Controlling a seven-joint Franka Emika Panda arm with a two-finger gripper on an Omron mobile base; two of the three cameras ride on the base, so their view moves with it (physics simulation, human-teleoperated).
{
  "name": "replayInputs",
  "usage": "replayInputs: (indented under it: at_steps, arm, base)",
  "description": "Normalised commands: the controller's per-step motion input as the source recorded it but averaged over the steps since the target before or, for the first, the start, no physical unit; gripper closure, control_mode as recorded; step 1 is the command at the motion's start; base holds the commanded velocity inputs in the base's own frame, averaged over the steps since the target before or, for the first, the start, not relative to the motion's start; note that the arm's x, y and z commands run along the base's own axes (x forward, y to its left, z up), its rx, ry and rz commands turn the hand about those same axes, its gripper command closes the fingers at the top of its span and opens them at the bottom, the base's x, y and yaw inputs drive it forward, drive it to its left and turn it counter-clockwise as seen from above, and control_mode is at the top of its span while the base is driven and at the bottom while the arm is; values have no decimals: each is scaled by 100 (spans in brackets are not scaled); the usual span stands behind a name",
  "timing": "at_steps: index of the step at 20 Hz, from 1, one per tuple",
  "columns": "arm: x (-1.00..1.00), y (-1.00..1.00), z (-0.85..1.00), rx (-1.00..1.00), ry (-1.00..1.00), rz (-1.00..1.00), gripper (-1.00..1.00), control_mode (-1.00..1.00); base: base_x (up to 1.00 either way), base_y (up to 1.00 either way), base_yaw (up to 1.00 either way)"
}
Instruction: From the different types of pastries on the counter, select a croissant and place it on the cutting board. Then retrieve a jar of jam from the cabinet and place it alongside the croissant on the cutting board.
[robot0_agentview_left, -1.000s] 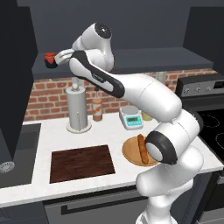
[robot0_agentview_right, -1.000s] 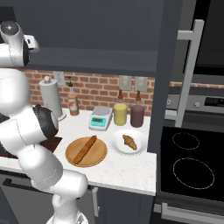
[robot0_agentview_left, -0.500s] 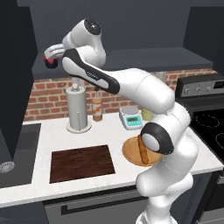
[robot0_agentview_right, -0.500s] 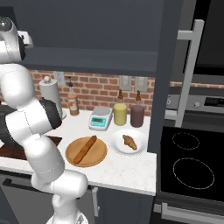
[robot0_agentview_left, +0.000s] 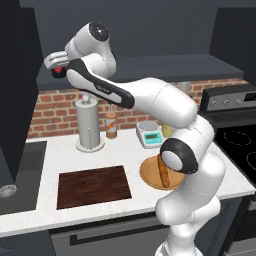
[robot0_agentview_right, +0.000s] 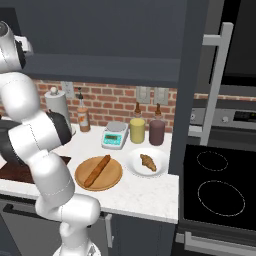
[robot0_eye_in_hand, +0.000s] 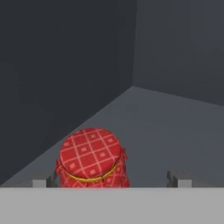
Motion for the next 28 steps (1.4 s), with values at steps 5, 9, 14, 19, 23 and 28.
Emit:
replayInputs:
  at_steps: [5, 9, 14, 19, 23, 28]
  arm:
    - [0, 8, -5, 0, 10, 0, -100, -100]
    - [2, 0, 0, 0, 0, 0, -100, -100]
    - [24, 21, -6, 0, 0, 0, -100, -100]
    - [10, 21, -4, 0, 0, 0, -100, -100]
    - [0, 9, 0, 0, 4, 0, 100, -100]
    - [0, 2, 0, 0, 3, 0, 100, -100]
  base:
    - [0, 0, 0]
    - [0, 0, 0]
    - [0, 0, 0]
    - [0, 0, 0]
    - [0, 0, 0]
    - [0, 0, 0]
